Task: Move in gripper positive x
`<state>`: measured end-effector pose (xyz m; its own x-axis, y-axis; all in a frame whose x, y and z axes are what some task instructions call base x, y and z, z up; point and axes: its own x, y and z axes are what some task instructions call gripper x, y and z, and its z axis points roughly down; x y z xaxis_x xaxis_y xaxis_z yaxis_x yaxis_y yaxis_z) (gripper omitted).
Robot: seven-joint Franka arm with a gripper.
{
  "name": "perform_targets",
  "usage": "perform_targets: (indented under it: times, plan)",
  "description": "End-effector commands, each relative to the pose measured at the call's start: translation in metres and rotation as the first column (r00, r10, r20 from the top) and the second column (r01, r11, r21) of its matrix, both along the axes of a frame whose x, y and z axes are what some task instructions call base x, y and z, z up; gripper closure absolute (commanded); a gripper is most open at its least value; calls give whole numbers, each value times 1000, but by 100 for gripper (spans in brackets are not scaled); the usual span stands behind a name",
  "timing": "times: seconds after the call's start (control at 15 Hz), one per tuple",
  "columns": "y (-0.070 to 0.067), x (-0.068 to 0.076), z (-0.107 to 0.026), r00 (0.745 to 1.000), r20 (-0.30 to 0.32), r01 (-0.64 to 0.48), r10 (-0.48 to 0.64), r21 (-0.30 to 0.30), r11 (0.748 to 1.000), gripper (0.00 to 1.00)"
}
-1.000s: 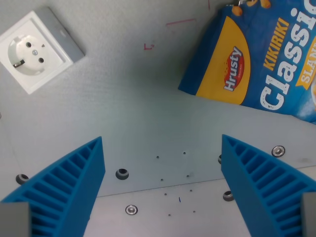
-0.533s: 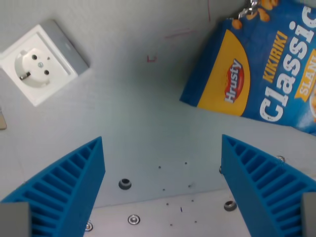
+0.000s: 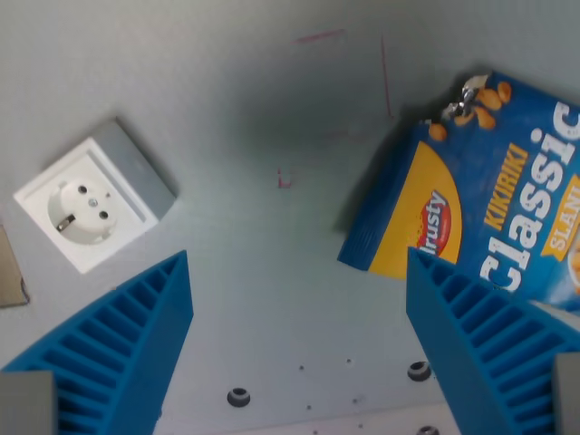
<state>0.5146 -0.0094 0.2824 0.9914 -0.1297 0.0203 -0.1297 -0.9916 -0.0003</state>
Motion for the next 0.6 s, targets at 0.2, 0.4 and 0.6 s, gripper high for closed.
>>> perform_targets:
  times: [0.2,0.4,0.6]
  plan:
    - [-7,26,2,1000,-24,-5,5,-1,1000,0]
    - [-9,41,2,1000,-24,-5,5,-1,1000,0]
    - [-10,56,2,1000,-24,-5,5,-1,1000,0]
